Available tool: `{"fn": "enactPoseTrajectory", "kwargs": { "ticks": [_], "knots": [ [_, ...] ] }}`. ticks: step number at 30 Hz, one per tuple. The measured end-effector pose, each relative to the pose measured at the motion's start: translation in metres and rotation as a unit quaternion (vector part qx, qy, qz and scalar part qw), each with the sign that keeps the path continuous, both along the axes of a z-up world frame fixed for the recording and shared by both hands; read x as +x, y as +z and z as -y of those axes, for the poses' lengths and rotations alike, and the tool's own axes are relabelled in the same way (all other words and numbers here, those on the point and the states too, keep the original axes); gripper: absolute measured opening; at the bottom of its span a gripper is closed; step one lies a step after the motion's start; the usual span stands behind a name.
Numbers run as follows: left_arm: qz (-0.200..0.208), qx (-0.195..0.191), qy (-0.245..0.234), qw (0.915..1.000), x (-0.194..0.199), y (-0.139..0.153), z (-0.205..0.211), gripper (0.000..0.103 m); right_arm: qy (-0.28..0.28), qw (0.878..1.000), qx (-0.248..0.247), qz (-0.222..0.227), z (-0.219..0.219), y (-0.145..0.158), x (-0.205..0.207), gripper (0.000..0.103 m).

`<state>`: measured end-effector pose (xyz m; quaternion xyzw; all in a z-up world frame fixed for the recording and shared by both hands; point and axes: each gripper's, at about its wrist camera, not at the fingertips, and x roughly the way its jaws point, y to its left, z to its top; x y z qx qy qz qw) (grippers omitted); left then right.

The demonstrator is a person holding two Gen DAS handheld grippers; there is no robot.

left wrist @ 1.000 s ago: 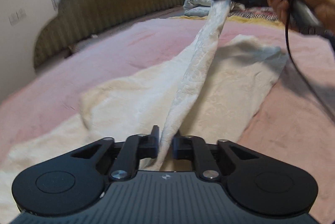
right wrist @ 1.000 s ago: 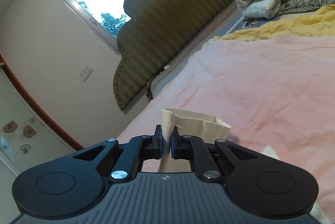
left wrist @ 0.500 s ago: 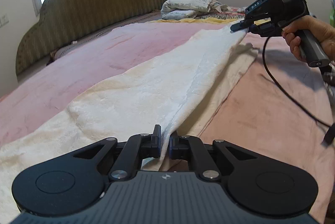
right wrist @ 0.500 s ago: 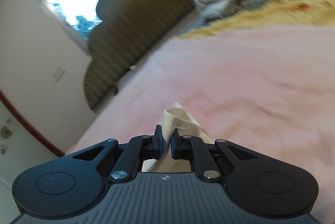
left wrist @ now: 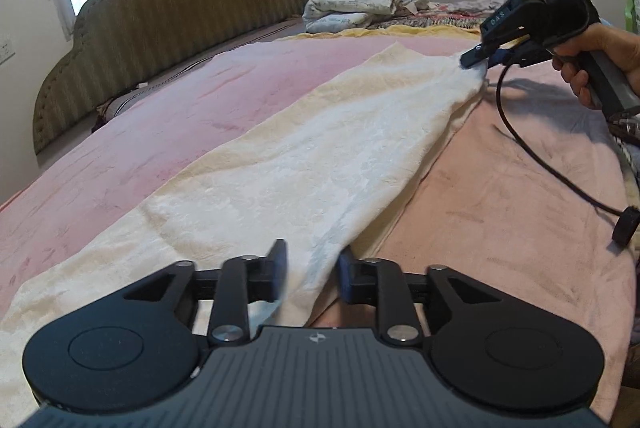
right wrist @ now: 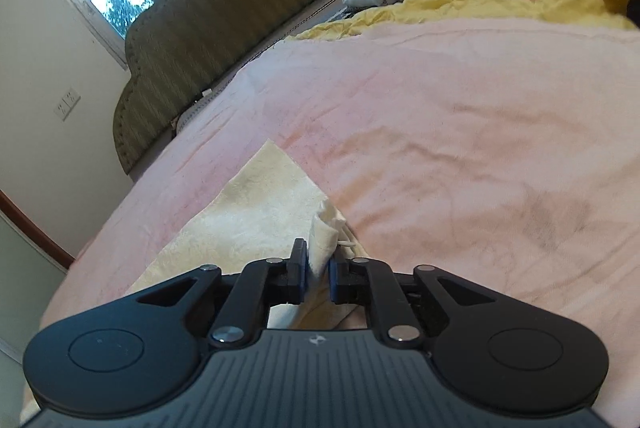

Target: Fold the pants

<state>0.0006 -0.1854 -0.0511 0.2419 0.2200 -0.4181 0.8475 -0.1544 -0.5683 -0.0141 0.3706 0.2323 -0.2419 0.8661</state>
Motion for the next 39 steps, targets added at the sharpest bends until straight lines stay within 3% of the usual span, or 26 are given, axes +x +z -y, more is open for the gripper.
{"fn": "enactPoseTrajectory", "kwargs": {
  "ticks": [2,4,6,8,11,13,15,18,19,20,22,25,27,30,32,34,36,37,38,39],
  "knots": [
    [-0.024,-0.025,0.002,0.9994,0.004,0.01,-0.01,0.054,-0.041,0.996,-0.071,-0.031,-0.008,0.018,-0.003,0.029],
    [-0.047,-0.058,0.007,0.9972,0.011,0.02,-0.018,0.061,-0.085,0.982,-0.164,-0.038,-0.016,0.035,-0.005,0.031],
    [-0.054,-0.083,0.028,0.9947,0.019,0.027,-0.022,0.063,-0.068,0.977,-0.2,-0.019,-0.021,0.048,0.005,0.033],
    [-0.054,-0.096,0.065,0.9918,0.029,0.03,-0.025,0.063,0.023,0.982,-0.184,-0.022,-0.022,0.051,0.037,0.033],
    [-0.078,-0.092,0.093,0.9883,0.043,0.028,-0.025,0.063,0.146,0.981,-0.126,-0.022,-0.028,0.035,0.092,0.032],
    [-0.091,-0.068,0.098,0.9887,0.047,0.019,-0.022,0.063,0.177,0.977,-0.104,-0.054,-0.029,0.015,0.127,0.032],
    [-0.085,-0.039,0.101,0.9905,0.046,0.009,-0.019,0.063,0.173,0.977,-0.09,-0.087,-0.019,-0.006,0.149,0.032],
    [-0.061,-0.04,0.096,0.9927,0.039,0.008,-0.021,0.063,0.111,0.991,-0.058,-0.05,0.003,-0.004,0.141,0.032],
    [-0.057,-0.046,0.096,0.9926,0.038,0.009,-0.022,0.064,0.079,0.993,-0.071,-0.05,0.003,0.004,0.135,0.033],
    [-0.057,-0.053,0.098,0.9922,0.038,0.009,-0.023,0.066,0.075,0.992,-0.087,-0.045,-0.002,0.011,0.128,0.035],
    [-0.067,-0.06,0.095,0.9914,0.041,0.007,-0.02,0.07,0.119,0.988,-0.095,-0.036,-0.012,0.017,0.118,0.037],
    [-0.085,-0.046,0.082,0.992,0.042,-0.002,-0.011,0.07,0.172,0.982,-0.052,-0.052,-0.016,0.003,0.109,0.051],
    [-0.053,-0.037,0.071,0.9954,0.032,-0.004,-0.008,0.07,0.146,0.982,-0.09,-0.08,-0.017,-0.003,0.099,0.051],
    [-0.015,-0.026,0.055,0.998,0.023,-0.005,-0.008,0.071,0.052,0.985,-0.143,-0.076,-0.028,0.013,0.066,0.054],
    [-0.021,-0.032,0.058,0.9976,0.025,-0.006,-0.008,0.071,0.092,0.987,-0.13,-0.024,-0.036,0.019,0.048,0.055],
    [-0.036,-0.04,0.065,0.9965,0.029,-0.009,-0.009,0.072,0.17,0.979,-0.105,-0.029,-0.048,0.014,0.048,0.061],
    [-0.043,-0.046,0.067,0.9957,0.031,-0.01,-0.012,0.073,0.213,0.959,-0.155,-0.107,-0.071,0.003,0.051,0.06],
    [-0.044,-0.048,0.068,0.9955,0.031,-0.01,-0.014,0.073,0.22,0.946,-0.204,-0.124,-0.083,0.001,0.047,0.061],
    [-0.045,-0.05,0.068,0.9954,0.031,-0.009,-0.015,0.074,0.208,0.941,-0.233,-0.128,-0.09,0.003,0.039,0.063],
    [-0.046,-0.052,0.068,0.9952,0.031,-0.01,-0.016,0.075,0.177,0.945,-0.239,-0.134,-0.091,0.007,0.032,0.063]
  ]
}}
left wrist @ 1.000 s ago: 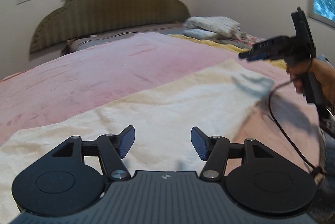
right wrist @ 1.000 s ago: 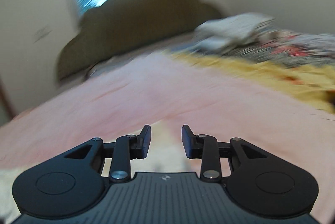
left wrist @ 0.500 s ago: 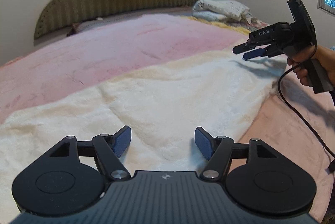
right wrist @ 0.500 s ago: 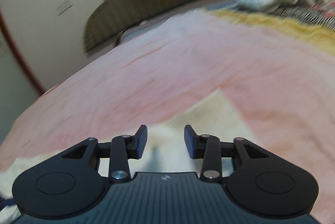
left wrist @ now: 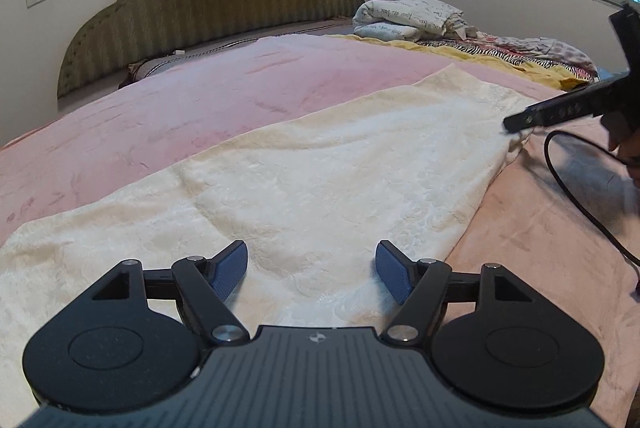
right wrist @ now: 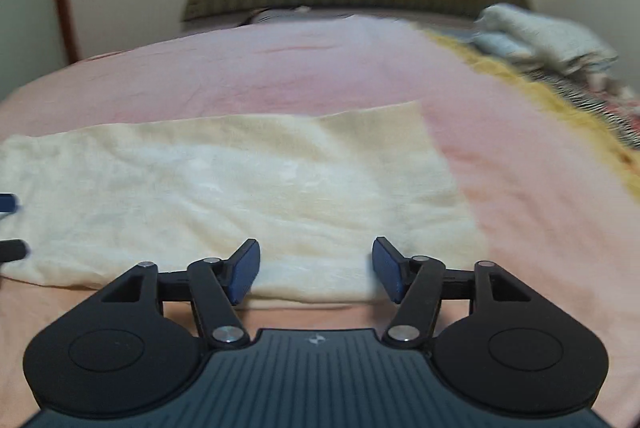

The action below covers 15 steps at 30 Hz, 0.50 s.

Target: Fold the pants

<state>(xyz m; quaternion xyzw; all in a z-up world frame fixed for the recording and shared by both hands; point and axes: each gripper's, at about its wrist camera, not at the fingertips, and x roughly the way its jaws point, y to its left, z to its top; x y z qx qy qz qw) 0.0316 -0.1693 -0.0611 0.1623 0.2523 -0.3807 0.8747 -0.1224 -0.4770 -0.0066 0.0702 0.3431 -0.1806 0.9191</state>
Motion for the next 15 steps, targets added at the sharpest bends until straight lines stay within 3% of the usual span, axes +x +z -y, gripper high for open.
{"fn": "enactPoseTrajectory", "kwargs": {
  "ticks": [2,5,6,10,11,15],
  "knots": [
    [-0.001,-0.003,0.003,1.0,0.001,-0.001,-0.001,0.077,-0.059,0.997,0.027,0.038,0.005,0.01,-0.02,0.063],
    [-0.003,-0.006,0.006,1.0,0.002,-0.002,-0.001,0.079,-0.117,0.975,0.156,0.108,0.022,0.008,-0.05,0.063],
    [-0.004,-0.007,0.007,0.9999,0.002,-0.002,-0.002,0.08,-0.131,0.962,0.208,0.119,0.029,0.003,-0.055,0.064],
    [-0.009,-0.01,0.011,0.9998,0.004,-0.002,-0.003,0.082,-0.135,0.892,0.397,0.167,0.046,-0.031,-0.062,0.064],
    [-0.01,-0.01,0.012,0.9998,0.004,-0.003,-0.003,0.082,-0.129,0.888,0.407,0.173,0.046,-0.035,-0.059,0.063],
    [-0.011,-0.009,0.014,0.9998,0.005,-0.003,-0.003,0.083,-0.123,0.902,0.372,0.18,0.047,-0.033,-0.039,0.063]
  ]
}}
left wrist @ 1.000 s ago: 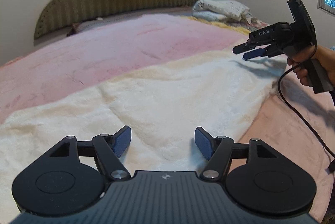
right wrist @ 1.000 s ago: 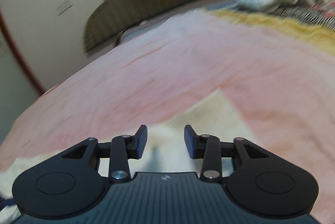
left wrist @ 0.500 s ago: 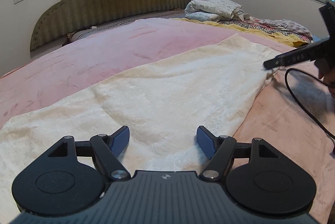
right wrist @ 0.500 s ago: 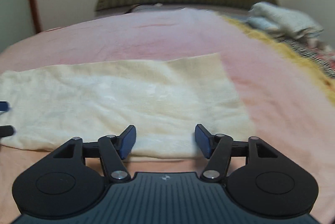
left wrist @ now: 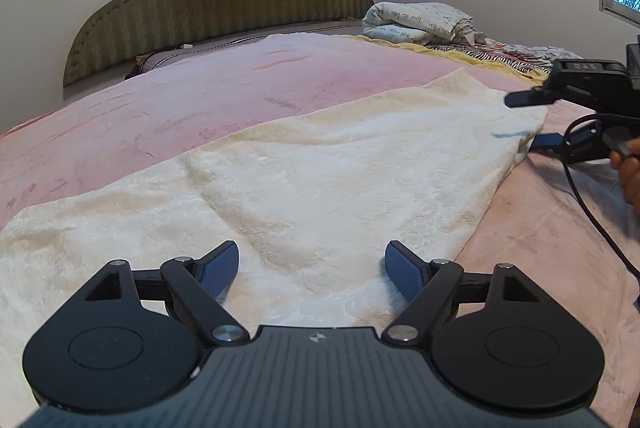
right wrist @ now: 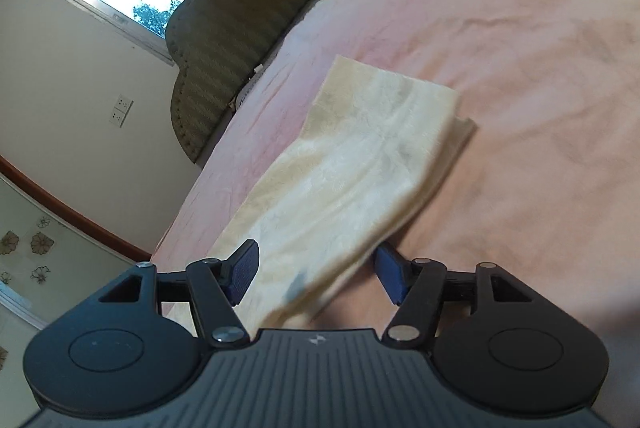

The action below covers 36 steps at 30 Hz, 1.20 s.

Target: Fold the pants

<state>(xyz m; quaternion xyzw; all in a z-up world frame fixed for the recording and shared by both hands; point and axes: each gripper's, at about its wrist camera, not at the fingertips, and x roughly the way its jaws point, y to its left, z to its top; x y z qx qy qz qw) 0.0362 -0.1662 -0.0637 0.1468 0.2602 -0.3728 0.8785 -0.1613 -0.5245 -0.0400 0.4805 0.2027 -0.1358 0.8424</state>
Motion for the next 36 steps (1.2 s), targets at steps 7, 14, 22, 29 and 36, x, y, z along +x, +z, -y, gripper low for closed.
{"fn": "enactPoseTrajectory", "kwargs": {
  "ticks": [7,14,22,29,36],
  "knots": [
    [-0.002,0.004,0.008,1.0,0.002,0.001,0.002,0.088,-0.062,0.997,-0.049,0.025,0.025,-0.008,0.033,0.06],
    [-0.063,-0.066,0.03,0.9954,0.021,0.015,-0.003,0.086,-0.074,0.997,-0.022,0.03,0.049,-0.02,0.045,0.013],
    [-0.349,-0.307,0.072,0.8825,0.089,0.007,-0.036,0.087,0.044,0.955,-0.294,0.013,-0.034,0.054,0.076,0.013],
    [-0.454,-0.436,0.054,0.7753,0.113,-0.005,-0.037,0.102,0.208,0.85,-0.483,0.02,-0.167,0.062,0.1,0.012],
    [-0.483,-0.428,0.092,0.7587,0.121,-0.026,-0.036,0.093,0.277,0.802,-0.529,0.022,-0.231,0.038,0.095,0.012]
  ]
}}
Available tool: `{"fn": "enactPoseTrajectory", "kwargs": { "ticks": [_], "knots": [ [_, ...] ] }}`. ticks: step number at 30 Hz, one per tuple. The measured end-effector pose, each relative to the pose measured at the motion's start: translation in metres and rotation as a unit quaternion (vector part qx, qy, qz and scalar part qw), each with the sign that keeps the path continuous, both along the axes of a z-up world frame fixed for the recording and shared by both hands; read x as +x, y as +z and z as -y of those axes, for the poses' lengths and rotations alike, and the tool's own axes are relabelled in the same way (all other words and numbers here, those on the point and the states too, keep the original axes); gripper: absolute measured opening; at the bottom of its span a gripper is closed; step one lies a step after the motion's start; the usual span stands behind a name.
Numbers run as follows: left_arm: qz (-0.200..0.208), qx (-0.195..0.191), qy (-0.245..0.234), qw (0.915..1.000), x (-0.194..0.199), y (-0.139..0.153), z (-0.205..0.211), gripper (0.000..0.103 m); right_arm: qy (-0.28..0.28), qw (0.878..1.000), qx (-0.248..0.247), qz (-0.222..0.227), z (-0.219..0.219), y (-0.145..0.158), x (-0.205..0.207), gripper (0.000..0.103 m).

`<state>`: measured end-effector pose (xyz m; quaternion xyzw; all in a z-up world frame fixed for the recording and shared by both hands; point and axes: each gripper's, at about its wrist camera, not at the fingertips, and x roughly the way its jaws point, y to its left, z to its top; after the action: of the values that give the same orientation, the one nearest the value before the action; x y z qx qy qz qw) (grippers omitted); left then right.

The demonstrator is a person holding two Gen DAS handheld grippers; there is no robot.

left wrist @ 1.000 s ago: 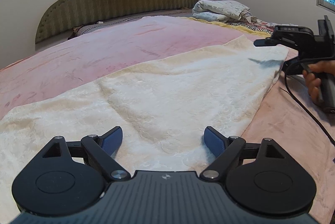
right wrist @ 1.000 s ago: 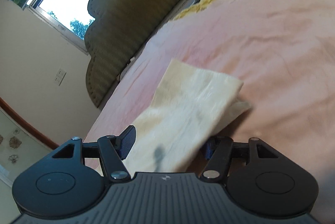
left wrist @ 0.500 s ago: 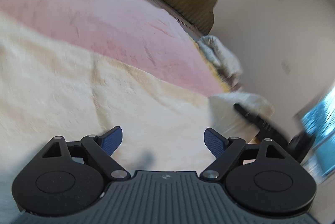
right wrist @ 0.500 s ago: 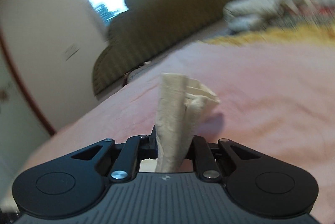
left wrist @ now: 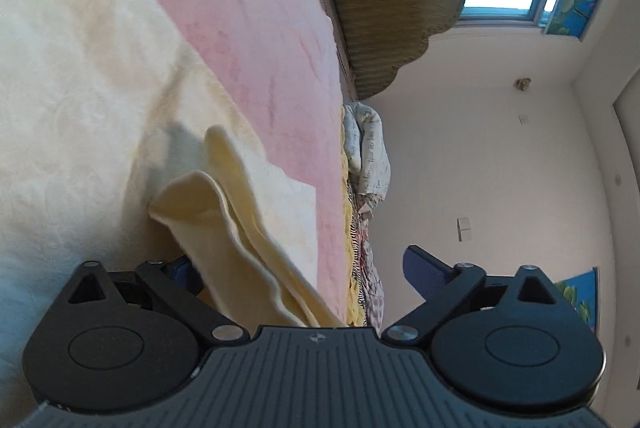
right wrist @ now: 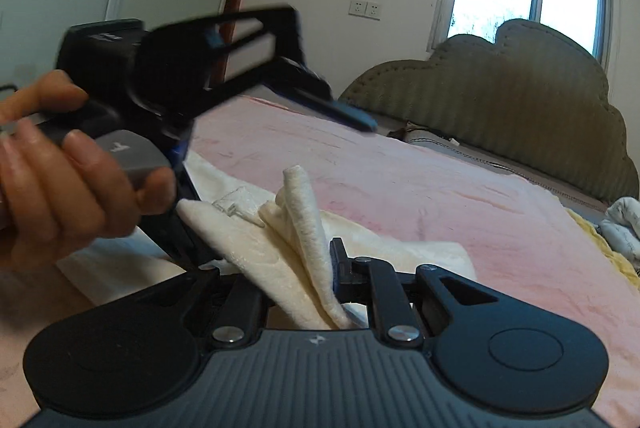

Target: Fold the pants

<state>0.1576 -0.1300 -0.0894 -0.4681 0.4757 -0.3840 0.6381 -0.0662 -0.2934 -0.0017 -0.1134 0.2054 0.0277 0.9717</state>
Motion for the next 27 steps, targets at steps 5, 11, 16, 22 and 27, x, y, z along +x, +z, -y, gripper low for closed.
{"fn": "enactPoseTrajectory", "kwargs": {
  "ticks": [5,11,16,22,27],
  "knots": [
    [-0.004,0.03,-0.003,0.9995,0.008,-0.001,-0.001,0.023,-0.002,1.0,0.004,0.007,-0.001,0.002,-0.01,0.012],
    [0.185,0.183,0.008,0.9655,-0.003,0.049,-0.015,0.009,0.008,1.0,0.006,-0.01,-0.017,0.002,-0.002,0.012],
    [0.285,0.293,0.028,0.9121,-0.014,0.076,-0.043,0.007,0.057,0.998,-0.003,-0.01,-0.052,0.003,0.018,0.013],
    [0.291,0.365,0.048,0.8832,-0.012,0.066,-0.073,0.007,0.115,0.993,-0.003,-0.024,-0.094,-0.007,0.04,0.013],
    [0.3,0.399,0.045,0.8655,-0.014,0.05,-0.069,0.009,0.135,0.987,-0.016,-0.081,-0.111,-0.023,0.051,0.029]
  ]
}}
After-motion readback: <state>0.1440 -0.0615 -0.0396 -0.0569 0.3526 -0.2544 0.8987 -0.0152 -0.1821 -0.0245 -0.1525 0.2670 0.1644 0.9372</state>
